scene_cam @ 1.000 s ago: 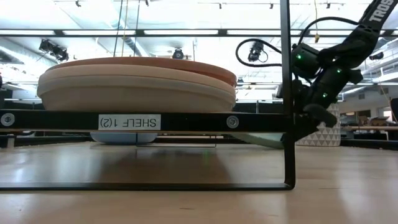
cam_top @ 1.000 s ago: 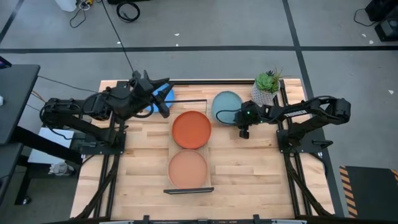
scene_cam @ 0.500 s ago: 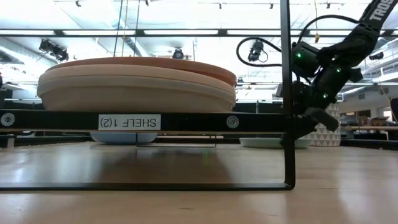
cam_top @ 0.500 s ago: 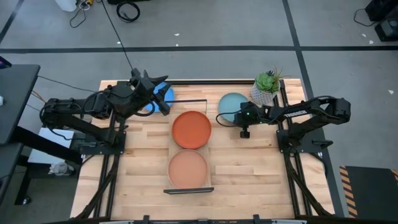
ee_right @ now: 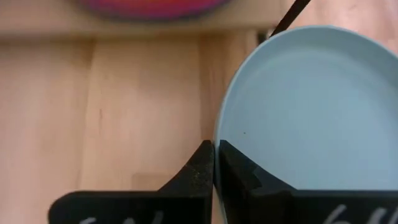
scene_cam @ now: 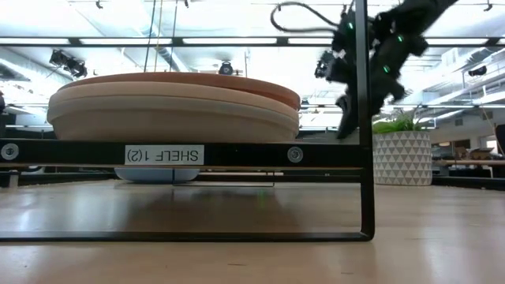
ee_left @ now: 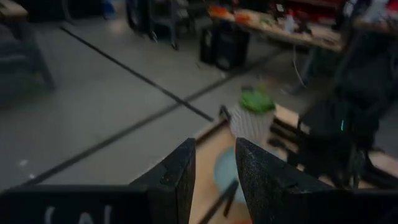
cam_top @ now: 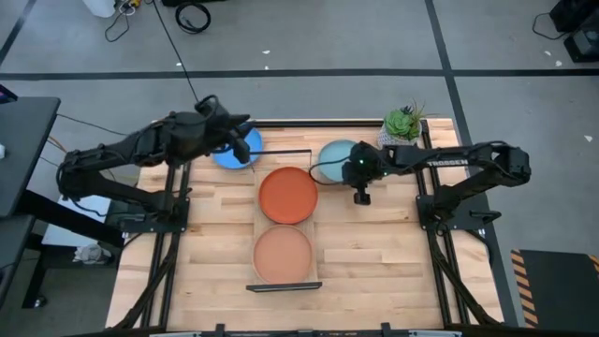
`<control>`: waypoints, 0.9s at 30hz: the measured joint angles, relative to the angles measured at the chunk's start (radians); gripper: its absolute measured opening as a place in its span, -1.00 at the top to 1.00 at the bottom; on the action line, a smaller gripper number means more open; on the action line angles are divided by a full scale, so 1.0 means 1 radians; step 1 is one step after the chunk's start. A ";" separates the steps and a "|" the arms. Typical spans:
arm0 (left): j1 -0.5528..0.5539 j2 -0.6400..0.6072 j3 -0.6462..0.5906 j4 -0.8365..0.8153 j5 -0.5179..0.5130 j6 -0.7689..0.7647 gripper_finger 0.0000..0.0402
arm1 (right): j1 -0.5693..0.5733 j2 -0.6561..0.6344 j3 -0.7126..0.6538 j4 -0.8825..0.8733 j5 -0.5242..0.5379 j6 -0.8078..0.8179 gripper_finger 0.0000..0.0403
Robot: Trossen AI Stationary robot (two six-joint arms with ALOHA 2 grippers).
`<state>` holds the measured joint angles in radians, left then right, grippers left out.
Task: Place and stack plates onto a shelf
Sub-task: Stack the light blue plate on the brown plate on the shelf
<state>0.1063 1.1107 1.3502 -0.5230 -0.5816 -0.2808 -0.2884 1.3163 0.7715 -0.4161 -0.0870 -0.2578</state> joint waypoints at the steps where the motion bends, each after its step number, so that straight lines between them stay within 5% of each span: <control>1: 0.015 0.000 0.000 -0.020 0.034 -0.002 0.40 | 0.001 0.000 0.032 -0.024 -0.001 0.026 0.91; 13: 0.036 -0.082 -0.001 -0.059 0.250 0.083 0.40 | 0.007 0.000 0.366 -0.225 -0.287 0.566 0.92; 27: 0.036 -0.218 0.000 -0.191 0.300 0.081 0.40 | 0.299 0.008 0.526 -0.059 -0.198 0.727 0.92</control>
<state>0.1421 0.8925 1.3499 -0.7139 -0.2817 -0.1999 0.0102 1.3241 1.2972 -0.4751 -0.2846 0.4690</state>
